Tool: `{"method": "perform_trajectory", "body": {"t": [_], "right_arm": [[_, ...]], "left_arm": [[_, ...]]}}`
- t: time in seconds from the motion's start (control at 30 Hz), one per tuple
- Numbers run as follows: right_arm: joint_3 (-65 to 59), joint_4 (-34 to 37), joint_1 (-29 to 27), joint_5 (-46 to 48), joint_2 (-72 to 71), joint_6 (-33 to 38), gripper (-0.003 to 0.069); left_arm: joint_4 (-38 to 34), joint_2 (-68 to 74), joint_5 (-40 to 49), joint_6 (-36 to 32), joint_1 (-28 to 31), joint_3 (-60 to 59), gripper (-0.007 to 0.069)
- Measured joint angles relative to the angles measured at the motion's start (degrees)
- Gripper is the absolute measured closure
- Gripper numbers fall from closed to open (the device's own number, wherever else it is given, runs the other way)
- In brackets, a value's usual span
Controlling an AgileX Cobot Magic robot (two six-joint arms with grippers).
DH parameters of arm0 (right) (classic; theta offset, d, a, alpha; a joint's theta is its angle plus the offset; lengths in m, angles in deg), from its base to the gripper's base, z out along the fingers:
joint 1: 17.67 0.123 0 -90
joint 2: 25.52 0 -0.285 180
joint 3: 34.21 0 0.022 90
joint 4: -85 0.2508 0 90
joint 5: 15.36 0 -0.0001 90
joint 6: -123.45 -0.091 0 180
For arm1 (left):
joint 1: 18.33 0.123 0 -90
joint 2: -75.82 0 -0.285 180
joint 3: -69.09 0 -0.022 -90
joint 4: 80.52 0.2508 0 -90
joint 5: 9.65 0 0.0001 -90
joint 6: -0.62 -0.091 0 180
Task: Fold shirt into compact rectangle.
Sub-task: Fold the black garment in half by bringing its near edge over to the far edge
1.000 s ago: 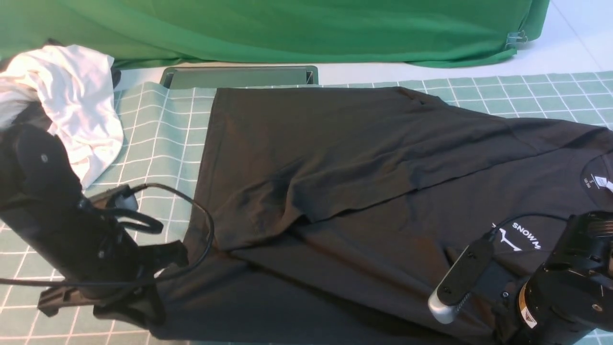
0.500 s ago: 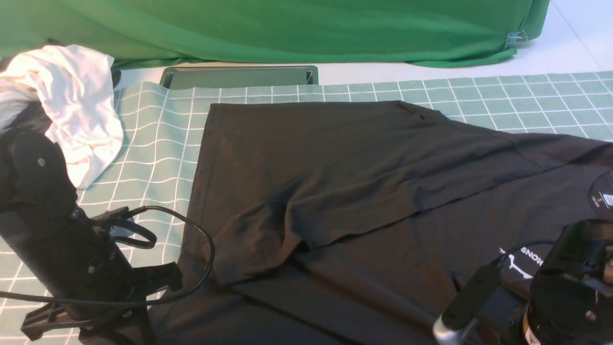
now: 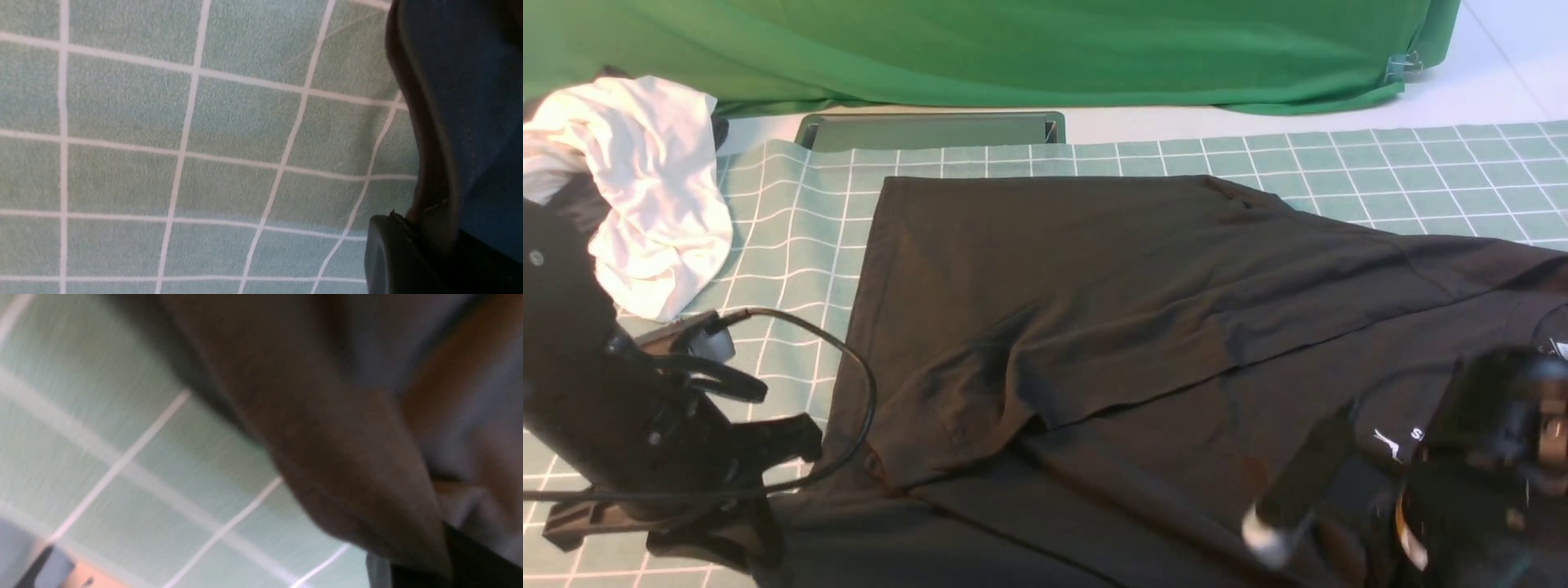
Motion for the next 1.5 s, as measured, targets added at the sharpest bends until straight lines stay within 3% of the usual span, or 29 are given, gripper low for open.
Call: {"method": "perform_trajectory", "body": {"t": [0.27,0.63,0.8,0.93,1.1,1.5], "right_arm": [[7.24,-0.79,-8.97,-0.92,0.05,2.10,0.0587],[16.53,-0.93,-15.91,-3.84,0.78,3.99,0.0587],[18.94,-0.93,-18.77,-9.24,3.84,4.98,0.0587],[19.37,-1.00,-22.36,-21.93,9.49,4.98,0.0587],[22.24,-1.00,-25.76,-30.96,16.61,4.98,0.0587],[39.40,-1.00,-30.69,-36.17,31.66,4.98,0.0587]], "left_arm": [[-0.78,0.05,-3.74,0.43,0.00,6.08,0.0602],[-4.18,7.26,-10.71,1.69,2.13,12.20,0.0602],[-7.26,13.63,-12.44,1.69,4.26,17.68,0.0602],[-9.59,20.98,-17.97,1.28,4.51,23.03,0.0602],[-10.13,28.16,-19.97,1.22,4.57,30.04,0.0602],[-11.22,43.45,-21.73,1.11,4.57,48.93,0.0602]]}}
